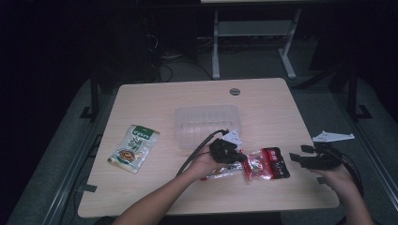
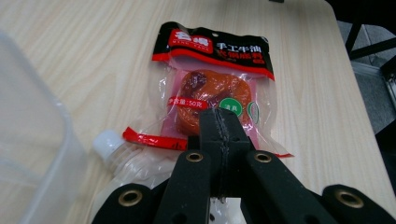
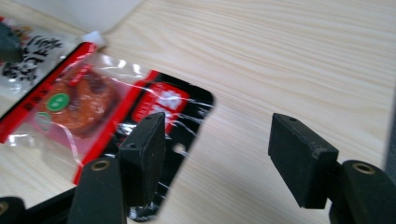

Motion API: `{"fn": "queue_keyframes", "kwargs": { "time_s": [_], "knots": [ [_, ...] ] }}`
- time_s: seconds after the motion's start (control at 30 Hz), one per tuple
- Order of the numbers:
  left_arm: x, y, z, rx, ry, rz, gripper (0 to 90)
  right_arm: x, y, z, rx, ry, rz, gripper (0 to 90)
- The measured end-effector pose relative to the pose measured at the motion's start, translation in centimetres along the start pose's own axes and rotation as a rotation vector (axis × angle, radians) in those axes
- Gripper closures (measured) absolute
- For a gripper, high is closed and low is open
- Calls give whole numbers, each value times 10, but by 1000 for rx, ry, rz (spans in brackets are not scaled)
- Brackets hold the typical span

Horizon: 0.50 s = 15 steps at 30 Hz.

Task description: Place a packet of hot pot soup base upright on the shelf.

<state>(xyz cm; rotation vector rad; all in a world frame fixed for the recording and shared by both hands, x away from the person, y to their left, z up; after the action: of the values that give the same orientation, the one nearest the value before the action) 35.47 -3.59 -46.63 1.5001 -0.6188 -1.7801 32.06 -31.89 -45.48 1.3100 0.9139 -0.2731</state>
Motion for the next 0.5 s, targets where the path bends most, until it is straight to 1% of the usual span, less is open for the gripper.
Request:
{"fn": "queue_keyframes", "kwargs": {
  "time_s": [0.03,0.07,0.1,0.17,0.2,0.33,0.4,0.5],
  "knots": [
    [5,-1,-1,6,6,-13,896,-1,-3,7,18,-10,6,357],
    [5,-1,-1,6,6,-13,896,-1,-3,7,18,-10,6,357],
    [9,-3,-3,5,8,-27,896,-2,-6,12,30,-15,7,356],
    [12,-5,-5,3,8,-35,896,-2,-7,15,37,-19,7,354],
    [14,-6,-5,-5,7,-32,896,-2,-7,15,40,-18,4,353],
    [16,-10,-6,1,11,-60,897,-2,-8,16,40,-15,2,352],
    [17,-10,-6,-1,11,-60,897,-1,-8,16,37,-11,3,352],
    [19,-13,-6,1,16,-76,897,-1,-7,14,37,-7,2,351]
  ]
}}
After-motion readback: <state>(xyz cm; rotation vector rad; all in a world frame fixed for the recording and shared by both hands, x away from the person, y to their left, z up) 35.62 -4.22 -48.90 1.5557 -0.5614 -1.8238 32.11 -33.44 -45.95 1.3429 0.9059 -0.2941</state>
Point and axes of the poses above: each handheld gripper's, and its own axes: x roughly forward along the jaws, y roughly out of its top, z roughly to its right, the point moved 4 cm from there along x, roughly forward along the jaws, and after that the axes turned 7 degrees about -y, right-handed, at the moved point
